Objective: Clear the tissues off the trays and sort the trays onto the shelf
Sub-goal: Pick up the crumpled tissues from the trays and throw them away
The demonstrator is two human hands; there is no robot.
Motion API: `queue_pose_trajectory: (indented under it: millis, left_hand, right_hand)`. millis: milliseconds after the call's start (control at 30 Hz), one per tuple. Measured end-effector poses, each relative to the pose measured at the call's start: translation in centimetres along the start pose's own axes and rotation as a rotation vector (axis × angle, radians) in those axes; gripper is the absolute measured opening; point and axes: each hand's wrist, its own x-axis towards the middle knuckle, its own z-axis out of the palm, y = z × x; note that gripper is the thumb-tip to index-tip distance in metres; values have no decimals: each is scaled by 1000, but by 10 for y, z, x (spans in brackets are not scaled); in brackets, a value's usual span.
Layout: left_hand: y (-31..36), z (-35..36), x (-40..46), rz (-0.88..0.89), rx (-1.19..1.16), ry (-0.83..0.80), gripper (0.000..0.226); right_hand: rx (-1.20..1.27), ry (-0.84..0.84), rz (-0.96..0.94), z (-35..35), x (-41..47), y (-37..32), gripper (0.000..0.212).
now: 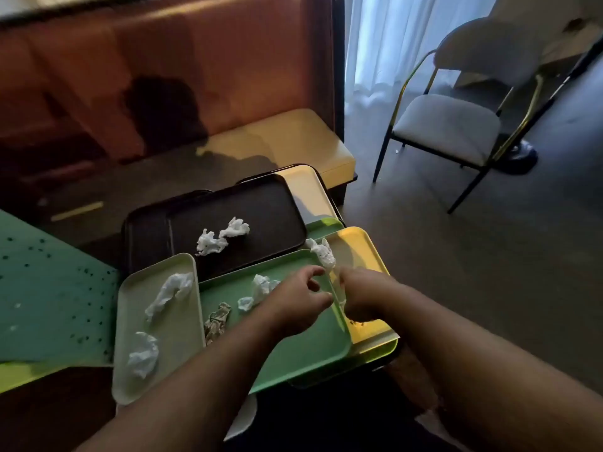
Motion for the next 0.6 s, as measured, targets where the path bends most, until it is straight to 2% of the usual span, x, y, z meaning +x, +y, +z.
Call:
queue_pose_trajectory:
  millis: [67, 133, 233, 300, 400, 467, 500, 600]
  left_hand:
    - [0, 4, 0, -14, -10, -22, 54]
    - [-4, 7, 0, -27, -43, -35, 55]
    - [-3, 8, 2, -32, -76, -31, 54]
    - [-1, 7, 1, -12, -100, -2, 52]
    - [2, 5, 2, 23, -123, 49, 51]
    - [5, 2, 2, 25, -200, 38, 47]
    - [7, 0, 2, 17, -272, 16, 43]
    - [14, -5, 1, -14, -504, -23, 38]
  right_hand:
    - [-103, -34, -14, 4, 2, 3, 47]
    - [-214, -8, -15, 13, 3, 8, 29]
    - [-165, 40, 1, 17, 3, 19, 17]
    - [37, 148, 17, 14, 1, 25, 11]
    - [545, 348, -44, -1, -8, 22, 6]
    - [847, 358, -150, -15, -18, 10, 5]
    - [922, 340, -211, -20, -22, 5, 3]
    - [948, 302, -341, -24, -25, -9, 7]
